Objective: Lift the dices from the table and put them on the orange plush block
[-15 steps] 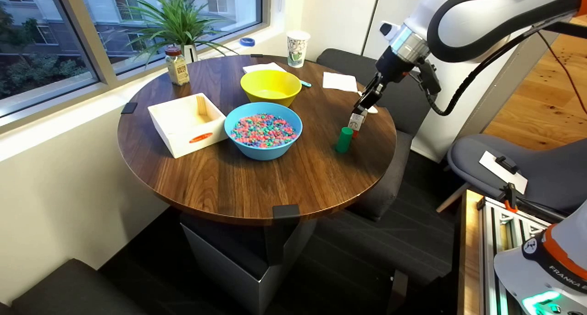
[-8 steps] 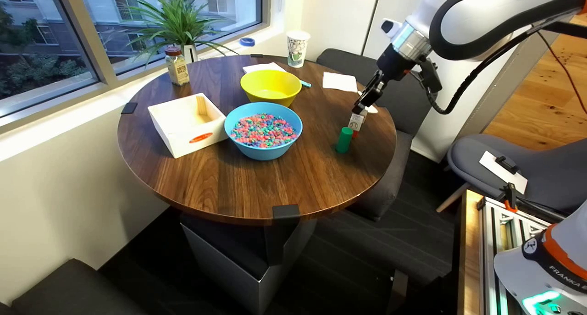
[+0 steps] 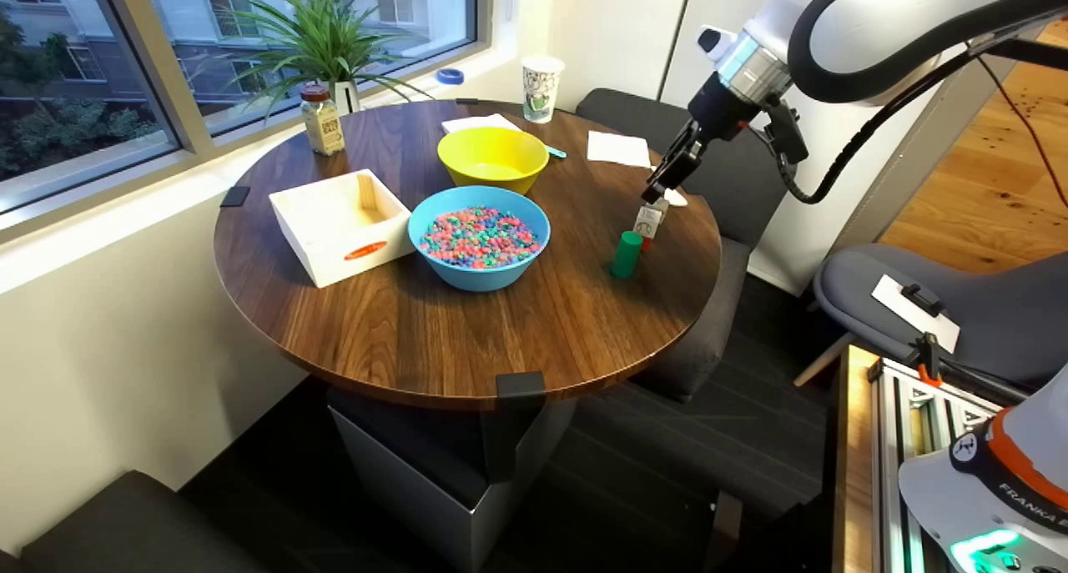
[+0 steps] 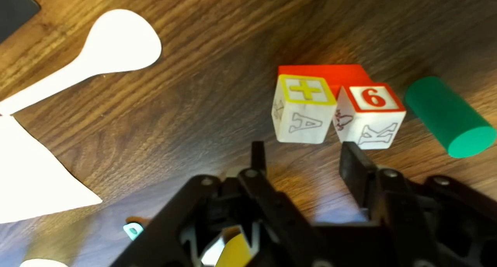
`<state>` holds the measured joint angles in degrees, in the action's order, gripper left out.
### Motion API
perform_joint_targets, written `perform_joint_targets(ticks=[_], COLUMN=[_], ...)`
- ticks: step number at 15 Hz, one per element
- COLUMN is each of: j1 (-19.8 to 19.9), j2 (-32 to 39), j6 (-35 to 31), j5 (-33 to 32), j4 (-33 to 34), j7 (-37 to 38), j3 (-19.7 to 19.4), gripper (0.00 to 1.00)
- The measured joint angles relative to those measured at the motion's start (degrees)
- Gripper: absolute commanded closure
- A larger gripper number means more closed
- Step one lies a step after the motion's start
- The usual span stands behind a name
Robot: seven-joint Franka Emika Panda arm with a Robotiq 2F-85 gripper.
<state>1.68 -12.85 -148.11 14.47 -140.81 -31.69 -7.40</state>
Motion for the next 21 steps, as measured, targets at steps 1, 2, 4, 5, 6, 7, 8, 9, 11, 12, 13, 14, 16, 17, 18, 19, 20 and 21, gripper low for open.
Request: perform_joint_targets(ticks=[1,2,4,5,6,7,8,9,11,12,13,14,16,17,18,19,20,21], j1=[0.00,0.00,0.00,0.00,0.00,0.00,0.00,0.00,0.00,0.00,0.00,0.00,0.00,0.00,0.00,0.00,0.00,0.00], j2=[-0.28,-0.63,-1.45,-1.95,-2.50,-3.15,-3.89,-4.69,-6.25,-6.98,-7.59,-8.12,-8.73,-8.80,-8.80,-8.80,-8.80,-8.80], j6=[0.00,0.00,0.00,0.02,0.39,1.58,3.08,4.65,7.52,8.70,9.55,9.85,9.85,9.85,9.85,9.85,9.85,9.85], j5=[-0.17,-0.49,-1.43,-2.15,-2.83,-3.58,-4.37,-5.04,-6.18,-6.79,-7.33,-7.90,-8.48,-8.57,-8.61,-8.63,-8.63,-8.64], j4=[0.00,0.00,0.00,0.00,0.00,0.05,0.11,0.18,0.34,0.42,0.49,0.49,0.47,0.46,0.45,0.42,0.39,0.37], j7=[0.01,0.08,0.71,1.42,2.12,2.96,3.83,4.64,6.05,6.88,7.82,8.33,8.87,8.93,8.95,8.96,8.97,8.98], j3=[0.00,0.00,0.00,0.01,0.01,0.02,0.03,0.05,0.15,0.24,0.34,0.44,0.57,0.58,0.58,0.59,0.59,0.59], gripper=[0.06,0.01,0.00,0.00,0.00,0.00,0.00,0.00,0.00,0.00,0.00,0.00,0.00,0.00,0.00,0.00,0.00,0.00])
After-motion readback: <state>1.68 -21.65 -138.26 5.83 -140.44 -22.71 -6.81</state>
